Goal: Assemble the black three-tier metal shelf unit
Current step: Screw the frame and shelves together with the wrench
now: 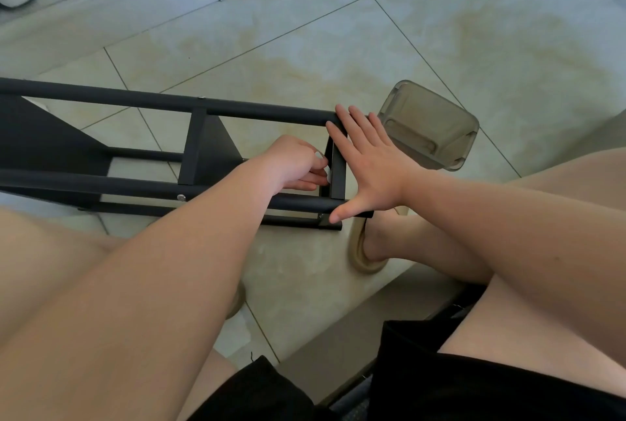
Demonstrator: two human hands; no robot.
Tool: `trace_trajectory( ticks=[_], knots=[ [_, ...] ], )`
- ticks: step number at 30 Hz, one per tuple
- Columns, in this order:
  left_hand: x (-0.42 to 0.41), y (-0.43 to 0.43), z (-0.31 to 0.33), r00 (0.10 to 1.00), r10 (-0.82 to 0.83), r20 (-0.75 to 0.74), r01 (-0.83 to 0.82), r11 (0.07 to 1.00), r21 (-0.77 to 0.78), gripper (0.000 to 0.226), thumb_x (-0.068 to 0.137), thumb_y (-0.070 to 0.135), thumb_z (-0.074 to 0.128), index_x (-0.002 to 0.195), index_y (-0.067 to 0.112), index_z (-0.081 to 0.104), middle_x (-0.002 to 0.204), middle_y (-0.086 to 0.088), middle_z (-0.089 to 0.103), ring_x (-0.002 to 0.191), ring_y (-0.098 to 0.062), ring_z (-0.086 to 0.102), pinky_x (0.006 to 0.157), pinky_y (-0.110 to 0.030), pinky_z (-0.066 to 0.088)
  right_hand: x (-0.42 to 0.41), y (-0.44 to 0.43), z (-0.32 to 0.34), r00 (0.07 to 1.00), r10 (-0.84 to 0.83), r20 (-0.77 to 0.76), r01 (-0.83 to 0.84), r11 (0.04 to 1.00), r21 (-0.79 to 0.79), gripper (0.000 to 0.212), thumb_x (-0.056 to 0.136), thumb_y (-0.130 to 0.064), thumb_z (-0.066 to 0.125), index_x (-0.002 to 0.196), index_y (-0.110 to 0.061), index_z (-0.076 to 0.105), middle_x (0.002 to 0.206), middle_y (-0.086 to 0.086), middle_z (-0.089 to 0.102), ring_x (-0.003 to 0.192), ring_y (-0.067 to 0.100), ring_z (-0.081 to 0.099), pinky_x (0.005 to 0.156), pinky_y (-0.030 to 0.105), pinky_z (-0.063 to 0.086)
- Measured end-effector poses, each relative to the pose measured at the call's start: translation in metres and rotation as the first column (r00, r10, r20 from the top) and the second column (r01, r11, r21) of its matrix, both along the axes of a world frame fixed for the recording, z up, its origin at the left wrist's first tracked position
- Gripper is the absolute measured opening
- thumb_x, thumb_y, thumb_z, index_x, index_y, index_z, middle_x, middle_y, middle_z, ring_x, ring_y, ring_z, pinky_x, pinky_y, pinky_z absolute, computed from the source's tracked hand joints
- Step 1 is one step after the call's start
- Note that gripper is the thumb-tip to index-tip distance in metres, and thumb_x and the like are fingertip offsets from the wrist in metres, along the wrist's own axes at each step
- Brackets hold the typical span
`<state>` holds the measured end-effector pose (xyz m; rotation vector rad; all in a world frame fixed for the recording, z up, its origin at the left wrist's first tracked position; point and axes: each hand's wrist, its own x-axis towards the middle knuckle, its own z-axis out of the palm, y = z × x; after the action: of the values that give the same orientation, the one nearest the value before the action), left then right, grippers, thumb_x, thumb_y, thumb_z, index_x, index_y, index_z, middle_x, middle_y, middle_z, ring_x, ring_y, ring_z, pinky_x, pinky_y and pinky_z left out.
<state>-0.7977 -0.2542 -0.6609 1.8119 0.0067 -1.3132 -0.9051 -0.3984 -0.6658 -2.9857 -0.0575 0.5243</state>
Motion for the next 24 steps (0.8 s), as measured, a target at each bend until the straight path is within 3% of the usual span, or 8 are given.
trace_trajectory(
  ticks=[6,10,16,24],
  knots=[
    [-0.003,-0.003,0.008,1.0,-0.007,0.003,0.006,1.0,0.02,0.013,0.102,0.011,0.054,0.114,0.01,0.058,0.087,-0.009,0.071,0.083,-0.021,0.071,0.074,-0.028,0.057,0.001,0.0,-0.001,1.0,-0.002,-0.007,0.002,1.0,0.001,0.151,0.052,-0.105,0.031,0.161,-0.008,-0.008,0.165,0.017,-0.022,0.152,0.035,-0.023,0.123,0.049,-0.015],
    [0.001,-0.001,0.002,0.991,-0.089,0.104,0.082,0.994,0.069,0.017,0.098,0.015,0.06,0.113,0.01,0.065,0.085,-0.001,0.077,0.077,-0.011,0.07,0.066,-0.025,0.046,0.001,0.0,-0.001,1.0,-0.001,-0.008,0.001,1.0,-0.006,0.151,0.052,-0.105,0.031,0.16,-0.008,-0.008,0.165,0.017,-0.023,0.152,0.035,-0.023,0.123,0.049,-0.014],
    [0.005,0.002,-0.002,0.972,-0.179,0.151,0.16,0.979,0.13,0.009,0.093,0.017,0.062,0.092,0.018,0.072,0.073,0.01,0.076,0.077,-0.01,0.062,0.065,-0.026,0.042,0.001,0.001,0.001,1.0,-0.001,-0.007,0.001,1.0,-0.01,0.151,0.052,-0.106,0.03,0.16,-0.008,-0.009,0.165,0.017,-0.024,0.152,0.034,-0.024,0.122,0.048,-0.016],
    [0.005,-0.002,-0.002,0.989,-0.093,0.116,0.081,0.991,0.104,0.006,0.094,0.014,0.063,0.092,0.016,0.069,0.077,0.003,0.075,0.076,-0.011,0.06,0.057,-0.022,0.039,0.002,0.001,-0.001,1.0,0.002,-0.007,-0.002,1.0,-0.024,0.15,0.054,-0.106,0.032,0.16,-0.008,-0.009,0.165,0.017,-0.023,0.152,0.035,-0.024,0.123,0.05,-0.014]
  ],
)
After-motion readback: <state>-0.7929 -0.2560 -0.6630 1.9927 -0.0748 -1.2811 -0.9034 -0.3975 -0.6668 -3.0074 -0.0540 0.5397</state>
